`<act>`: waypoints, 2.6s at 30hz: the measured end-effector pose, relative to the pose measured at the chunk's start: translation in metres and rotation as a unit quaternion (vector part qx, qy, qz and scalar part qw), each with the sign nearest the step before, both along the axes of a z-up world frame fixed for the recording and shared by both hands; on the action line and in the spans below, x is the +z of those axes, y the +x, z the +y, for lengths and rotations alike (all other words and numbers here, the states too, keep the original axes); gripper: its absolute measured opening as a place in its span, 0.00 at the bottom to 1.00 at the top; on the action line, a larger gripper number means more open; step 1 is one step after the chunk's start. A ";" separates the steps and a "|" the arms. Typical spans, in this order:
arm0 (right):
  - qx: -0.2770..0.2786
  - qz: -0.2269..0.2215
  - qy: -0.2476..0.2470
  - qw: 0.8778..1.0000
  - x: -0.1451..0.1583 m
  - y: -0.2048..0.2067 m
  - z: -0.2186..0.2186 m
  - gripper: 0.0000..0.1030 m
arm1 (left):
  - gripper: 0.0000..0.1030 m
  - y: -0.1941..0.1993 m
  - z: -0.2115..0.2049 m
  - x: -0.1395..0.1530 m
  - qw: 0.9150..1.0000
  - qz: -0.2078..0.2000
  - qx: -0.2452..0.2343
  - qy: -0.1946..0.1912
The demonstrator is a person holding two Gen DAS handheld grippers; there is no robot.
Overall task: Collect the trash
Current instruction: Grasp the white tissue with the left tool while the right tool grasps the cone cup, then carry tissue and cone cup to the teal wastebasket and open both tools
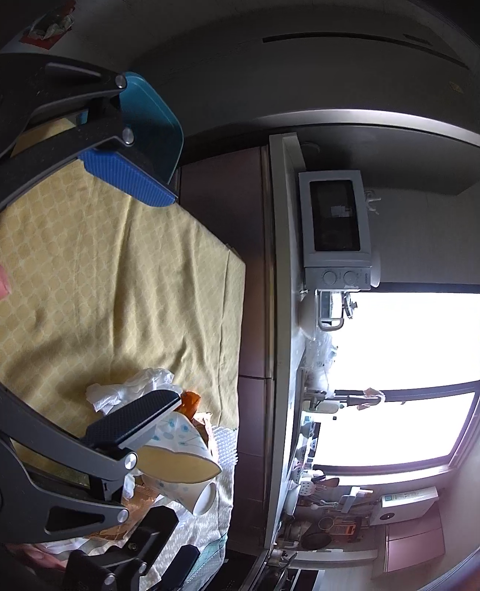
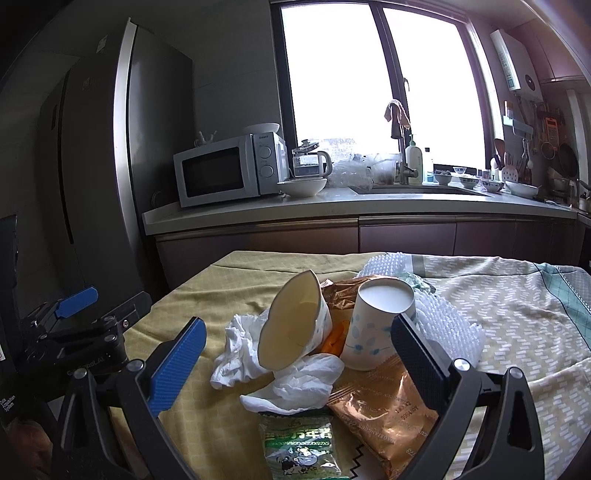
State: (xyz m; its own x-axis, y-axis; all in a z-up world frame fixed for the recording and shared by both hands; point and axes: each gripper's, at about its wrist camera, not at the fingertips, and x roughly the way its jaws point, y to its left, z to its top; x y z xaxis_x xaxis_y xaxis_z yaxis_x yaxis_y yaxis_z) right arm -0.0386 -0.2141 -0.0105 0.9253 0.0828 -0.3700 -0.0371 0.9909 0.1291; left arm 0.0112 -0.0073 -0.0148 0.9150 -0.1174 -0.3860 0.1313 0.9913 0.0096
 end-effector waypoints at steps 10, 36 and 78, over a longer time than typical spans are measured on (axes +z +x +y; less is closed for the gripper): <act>0.012 0.050 0.039 0.998 -0.017 0.018 -0.023 0.91 | 0.88 0.031 -0.041 -0.034 0.991 0.091 -0.095 0.034; 0.070 0.115 0.150 0.979 -0.028 0.069 -0.035 0.03 | 0.07 0.079 -0.048 -0.061 0.962 0.212 -0.169 -0.009; 0.320 0.209 0.151 0.912 -0.028 0.220 0.222 0.02 | 0.07 0.093 0.265 -0.048 0.974 0.187 0.123 -0.036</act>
